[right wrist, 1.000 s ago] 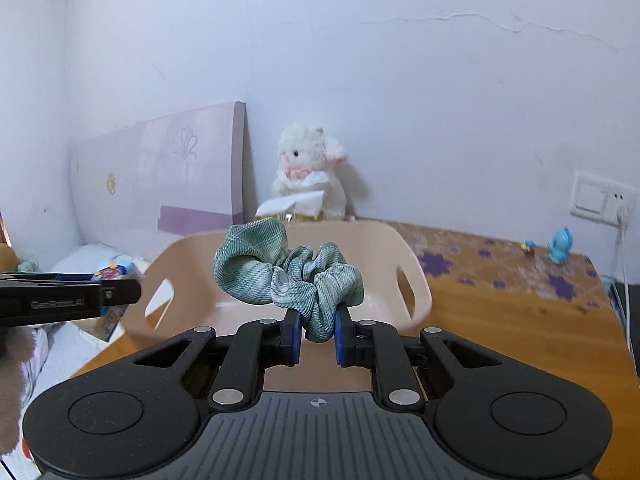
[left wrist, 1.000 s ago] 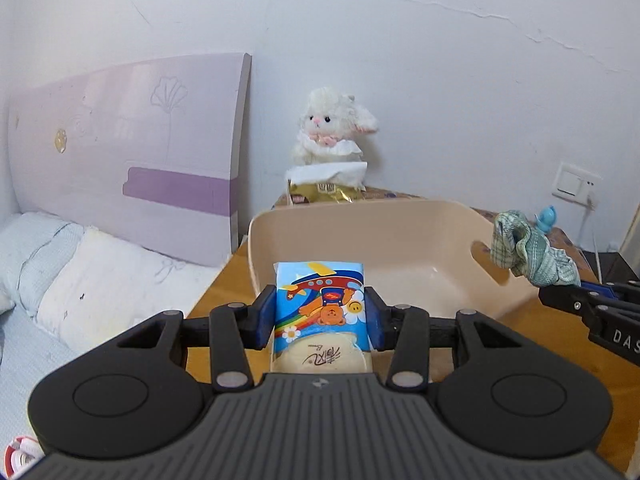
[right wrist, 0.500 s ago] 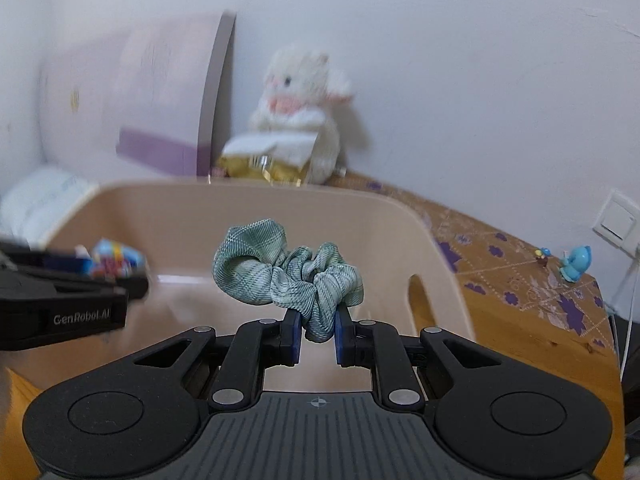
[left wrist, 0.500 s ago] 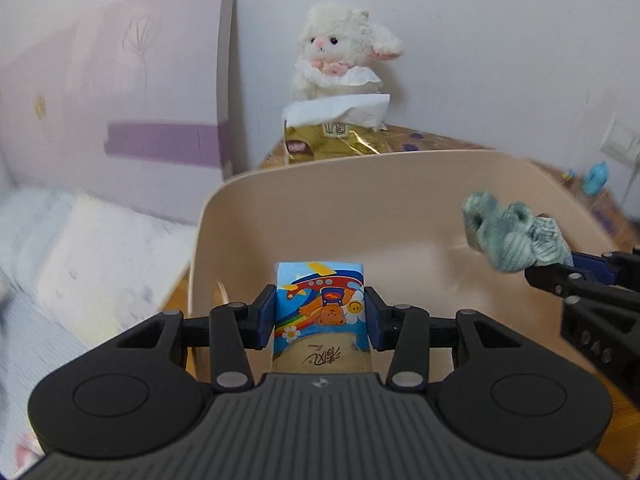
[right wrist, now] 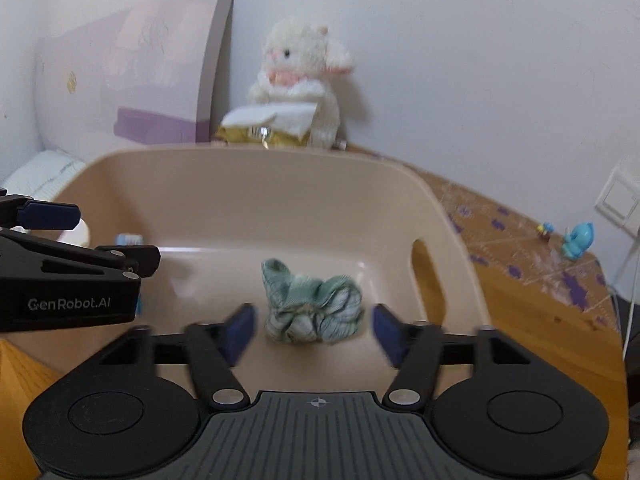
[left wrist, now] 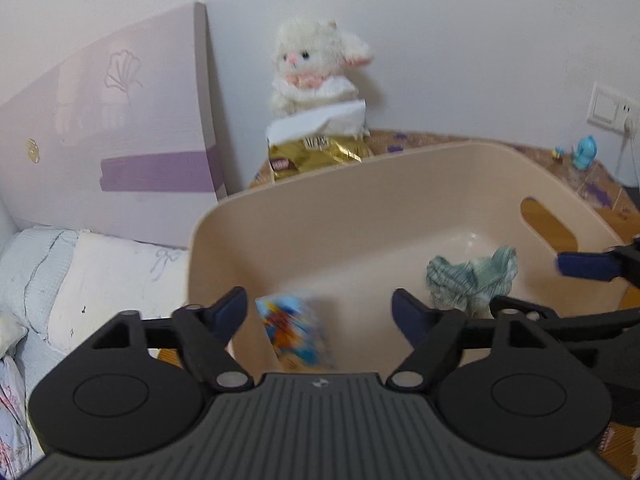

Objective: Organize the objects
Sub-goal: 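Carry both items over the beige basket and open both tools to drop them, then grasp the Hello Kitty box with the left tool while the right tool grasps the long pink box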

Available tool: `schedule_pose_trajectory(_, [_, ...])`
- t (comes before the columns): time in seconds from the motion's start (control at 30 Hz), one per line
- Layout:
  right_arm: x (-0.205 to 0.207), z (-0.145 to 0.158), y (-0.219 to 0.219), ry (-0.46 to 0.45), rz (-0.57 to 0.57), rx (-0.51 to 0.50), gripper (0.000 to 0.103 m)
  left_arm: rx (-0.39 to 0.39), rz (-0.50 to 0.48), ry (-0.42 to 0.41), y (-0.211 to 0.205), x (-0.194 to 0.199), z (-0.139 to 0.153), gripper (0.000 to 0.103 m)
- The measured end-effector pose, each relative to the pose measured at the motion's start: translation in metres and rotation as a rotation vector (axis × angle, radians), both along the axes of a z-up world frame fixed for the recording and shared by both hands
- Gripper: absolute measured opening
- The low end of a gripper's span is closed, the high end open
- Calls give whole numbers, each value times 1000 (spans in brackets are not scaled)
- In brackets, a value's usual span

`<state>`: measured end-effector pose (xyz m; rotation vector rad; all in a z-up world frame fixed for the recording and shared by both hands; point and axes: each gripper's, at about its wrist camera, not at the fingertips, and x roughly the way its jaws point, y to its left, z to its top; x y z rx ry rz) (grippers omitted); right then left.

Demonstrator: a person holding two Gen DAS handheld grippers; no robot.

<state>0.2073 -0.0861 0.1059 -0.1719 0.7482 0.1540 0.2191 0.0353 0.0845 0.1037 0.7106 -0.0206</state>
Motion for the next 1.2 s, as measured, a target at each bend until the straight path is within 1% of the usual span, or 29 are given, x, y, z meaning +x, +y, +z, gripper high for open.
schedule_pose_trajectory(0.07, [-9,10,-5,-18,4,9,85,-3,1,-11,2,-4,7,85])
schedule_pose_trajectory(0.13, [-19,20,-9,-37,4,25,94,4,13,-27,3,-9,14,86])
schedule_pose_trajectory(0.27, [-42,36,-18,-70,10,61,99,-4,29,-60,7,-26,27,89])
schedule_pose_trajectory(0.33, [-49,40,-21,-74,14,66,103,-12,34,-71,9,-37,31,90])
schedule_pose_trajectory(0.47, [-68,40,-31,-73,19,84,103,-24,42,-90,12,-59,33,90])
schedule_pose_trajectory(0.63, [-92,30,-44,-51,20,91,103,-41,44,-90,14,-83,28,90])
schedule_pose_trajectory(0.8, [-118,12,-62,-20,5,127,103,-55,45,-60,17,-105,13,91])
schedule_pose_trajectory(0.9, [-131,-2,-69,2,1,118,103,-56,48,-52,18,-120,4,91])
schedule_pose_trajectory(1.0, [-137,-15,-76,29,-2,103,103,-60,46,-34,19,-131,-6,91])
schedule_pose_trajectory(1.2, [-140,-39,-84,75,-12,94,103,-54,34,16,17,-141,-35,91])
